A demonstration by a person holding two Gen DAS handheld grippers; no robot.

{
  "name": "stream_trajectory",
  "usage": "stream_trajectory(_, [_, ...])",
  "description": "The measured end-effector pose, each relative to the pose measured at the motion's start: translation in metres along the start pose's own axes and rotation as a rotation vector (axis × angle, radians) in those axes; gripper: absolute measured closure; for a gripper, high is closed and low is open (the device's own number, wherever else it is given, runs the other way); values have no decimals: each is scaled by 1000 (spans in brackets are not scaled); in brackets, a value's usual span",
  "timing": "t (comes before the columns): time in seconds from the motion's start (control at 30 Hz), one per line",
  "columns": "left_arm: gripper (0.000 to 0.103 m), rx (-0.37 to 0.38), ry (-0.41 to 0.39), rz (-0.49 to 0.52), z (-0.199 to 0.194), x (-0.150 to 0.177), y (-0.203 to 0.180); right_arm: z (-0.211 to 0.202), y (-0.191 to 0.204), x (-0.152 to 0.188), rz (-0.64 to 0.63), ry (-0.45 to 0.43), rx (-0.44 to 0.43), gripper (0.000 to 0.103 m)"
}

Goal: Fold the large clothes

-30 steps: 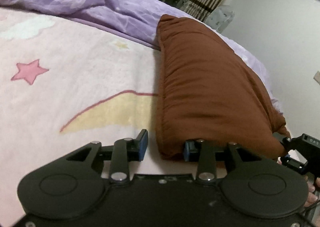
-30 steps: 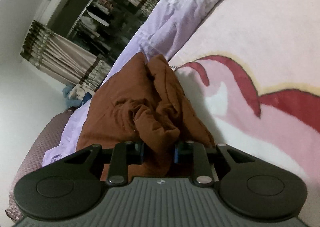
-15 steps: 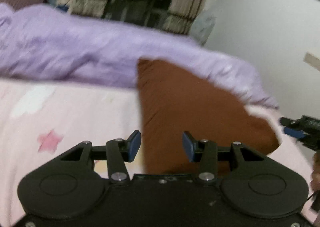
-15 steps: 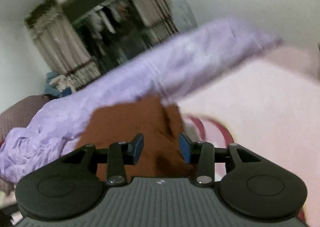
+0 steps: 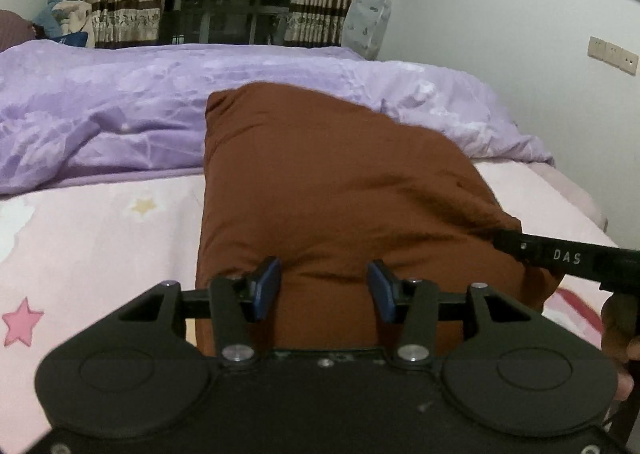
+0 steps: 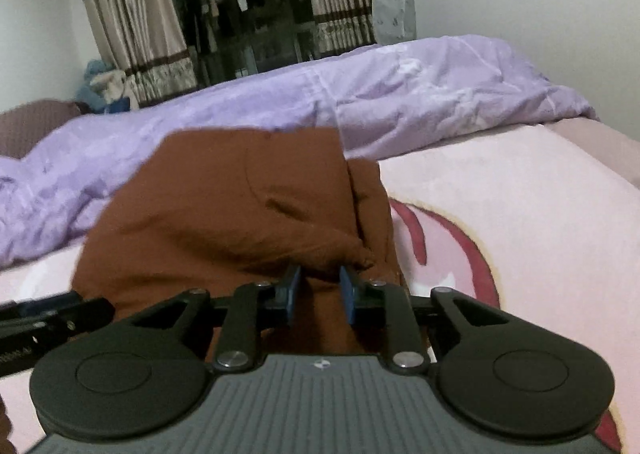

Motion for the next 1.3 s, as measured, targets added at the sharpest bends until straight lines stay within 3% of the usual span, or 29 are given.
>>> stream_trajectory(0.27, [52,8,3,-9,-3,-5,0,-11,8,5,-34,-34,13,77])
stream_trajectory(0.47, [50,5,-51,13,-17,-49,-5,-26,14,-38,-51,-82,-29,76])
stream_trajectory(0.63, [50,-35,-31,17,9,-78,1,-2,27,-67,-56,-63,-60,76])
stream_trajectory(0.73, [51,-56,24,32,30,-75,0,23,32,-61,-70,0,-28,76])
stream_trajectory(0.87, [49,-69,25,67,42,-64,-1,46,28,-44,-71,58,3,77])
stream_trajectory(1.07, [44,-97,42,88,58,-58,-3,56,22,-25,-48,41,-2,78])
stream_trajectory(1.3, [33,-89,21,149,50,-58,-10,34,21,-37,-44,24,-24,75])
Point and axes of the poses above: each gripper's, at about its wrist camera, not at the fingertips, and z roughly the way its jaws point, y to its left, x to its underside, the point moved 3 cm from there along z, roughly the way its jaws point, and after that the axes turned 4 degrees about x, right-handed, at the moved point
